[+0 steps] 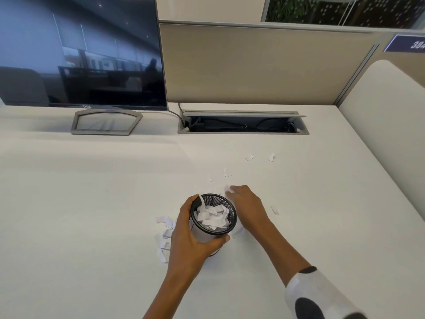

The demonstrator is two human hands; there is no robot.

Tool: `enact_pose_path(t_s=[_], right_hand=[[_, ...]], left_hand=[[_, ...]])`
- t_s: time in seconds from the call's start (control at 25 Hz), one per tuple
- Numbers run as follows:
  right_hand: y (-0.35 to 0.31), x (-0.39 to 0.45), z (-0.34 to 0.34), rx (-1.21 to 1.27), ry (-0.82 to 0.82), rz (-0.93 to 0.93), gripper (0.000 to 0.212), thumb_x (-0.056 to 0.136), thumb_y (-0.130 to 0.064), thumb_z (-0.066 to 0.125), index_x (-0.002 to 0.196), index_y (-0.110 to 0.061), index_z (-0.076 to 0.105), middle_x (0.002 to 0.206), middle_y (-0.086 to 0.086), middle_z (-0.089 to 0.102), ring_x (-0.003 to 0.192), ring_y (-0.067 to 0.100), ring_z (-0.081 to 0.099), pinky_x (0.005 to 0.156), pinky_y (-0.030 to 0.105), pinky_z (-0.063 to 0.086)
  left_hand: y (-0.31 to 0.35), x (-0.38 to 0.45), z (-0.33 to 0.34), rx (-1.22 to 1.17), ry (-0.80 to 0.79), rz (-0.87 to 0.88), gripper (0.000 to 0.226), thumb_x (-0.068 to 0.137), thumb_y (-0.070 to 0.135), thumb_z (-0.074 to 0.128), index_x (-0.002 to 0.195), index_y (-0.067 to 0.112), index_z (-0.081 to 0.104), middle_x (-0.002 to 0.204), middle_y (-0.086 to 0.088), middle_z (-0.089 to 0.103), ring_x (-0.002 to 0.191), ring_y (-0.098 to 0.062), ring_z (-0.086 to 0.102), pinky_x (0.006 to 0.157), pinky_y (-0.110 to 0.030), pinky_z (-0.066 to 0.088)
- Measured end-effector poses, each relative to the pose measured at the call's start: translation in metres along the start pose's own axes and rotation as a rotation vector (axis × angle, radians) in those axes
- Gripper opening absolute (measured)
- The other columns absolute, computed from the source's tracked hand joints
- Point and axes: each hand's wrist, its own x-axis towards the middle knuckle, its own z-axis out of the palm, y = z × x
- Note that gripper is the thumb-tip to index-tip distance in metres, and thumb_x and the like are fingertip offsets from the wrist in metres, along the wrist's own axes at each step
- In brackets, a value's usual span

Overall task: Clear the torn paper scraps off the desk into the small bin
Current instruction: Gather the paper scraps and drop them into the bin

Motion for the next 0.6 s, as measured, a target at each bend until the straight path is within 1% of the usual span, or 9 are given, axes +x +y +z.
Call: enact_pose_path(t_s=[0.08,0.12,0.2,0.28,0.32,0.4,0.44,0.52,0.6], right_hand=[[0.006,-0.005,-0.004,-0.043,0.01,0.02,0.029,0.088,-0.005,0.049,0.114,-0.011,0.06,0.123,0.006,0.058,0.116,0.022,0.048,0.088,0.034,0.046],[0.009,-0.007,-0.007,0.03,0.017,0.055,0.028,0.086,-0.003,0.049,0.108,-0.009,0.065,0.116,0.008,0.062,0.111,0.024,0.052,0.087,0.034,0.046],[0.014,-0.014,-0.023,0.333,0.073,0.215,0.024,0.082,0.0,0.056,0.097,-0.007,0.073,0.103,0.012,0.071,0.097,0.023,0.063,0.084,0.029,0.048],[0.012,-0.023,-0.05,0.709,0.188,0.374,0.016,0.075,0.001,0.066,0.083,-0.009,0.077,0.085,0.01,0.076,0.075,0.011,0.067,0.069,0.012,0.048],[0.009,-0.028,-0.064,0.881,0.231,0.394,0.016,0.072,0.0,0.071,0.078,-0.014,0.077,0.076,0.005,0.076,0.066,0.005,0.067,0.064,0.007,0.046],[-0.004,-0.039,-0.092,1.123,0.223,0.296,0.02,0.07,-0.002,0.075,0.073,-0.022,0.077,0.065,-0.004,0.075,0.06,0.004,0.068,0.062,0.007,0.047],[-0.012,-0.044,-0.104,1.162,0.182,0.215,0.021,0.069,-0.003,0.076,0.074,-0.023,0.077,0.064,-0.007,0.074,0.061,0.005,0.068,0.063,0.009,0.048],[-0.029,-0.052,-0.122,1.106,0.085,0.068,0.024,0.07,-0.004,0.076,0.079,-0.026,0.077,0.07,-0.01,0.074,0.068,0.005,0.069,0.066,0.011,0.052],[-0.04,-0.058,-0.13,0.975,0.055,-0.022,0.028,0.072,-0.005,0.076,0.09,-0.027,0.076,0.087,-0.011,0.074,0.08,0.002,0.068,0.074,0.014,0.053]], left_hand=[[0.0,0.0,-0.001,-0.006,0.005,-0.005,0.092,0.046,0.024,0.083,0.126,0.037,0.042,0.124,0.021,0.054,0.109,0.017,0.046,0.084,0.002,0.036],[0.0,-0.001,-0.001,-0.008,0.004,-0.007,0.091,0.045,0.024,0.083,0.125,0.038,0.042,0.124,0.021,0.054,0.109,0.018,0.046,0.084,0.002,0.035],[0.0,-0.001,-0.001,-0.009,-0.001,-0.009,0.091,0.045,0.024,0.083,0.126,0.037,0.042,0.125,0.02,0.055,0.11,0.017,0.046,0.083,0.003,0.035],[0.0,-0.002,0.0,-0.012,-0.007,-0.005,0.09,0.045,0.024,0.083,0.124,0.038,0.043,0.124,0.019,0.055,0.11,0.016,0.046,0.083,0.003,0.035],[0.0,-0.002,0.0,-0.009,-0.007,-0.002,0.088,0.045,0.024,0.083,0.121,0.041,0.043,0.124,0.021,0.054,0.11,0.017,0.046,0.082,0.003,0.035],[0.0,-0.002,0.002,0.001,-0.009,0.004,0.085,0.045,0.025,0.083,0.117,0.045,0.042,0.121,0.024,0.053,0.109,0.019,0.045,0.081,0.004,0.034],[-0.001,-0.001,0.003,0.003,-0.015,0.005,0.085,0.046,0.025,0.083,0.117,0.045,0.042,0.121,0.024,0.053,0.108,0.019,0.045,0.081,0.004,0.034],[-0.001,-0.001,0.006,0.003,-0.032,0.006,0.087,0.046,0.025,0.084,0.12,0.044,0.042,0.122,0.024,0.053,0.109,0.018,0.046,0.082,0.002,0.036],[-0.002,-0.002,0.008,-0.006,-0.048,0.01,0.09,0.047,0.025,0.084,0.125,0.041,0.041,0.124,0.024,0.053,0.112,0.015,0.047,0.084,-0.001,0.04]])
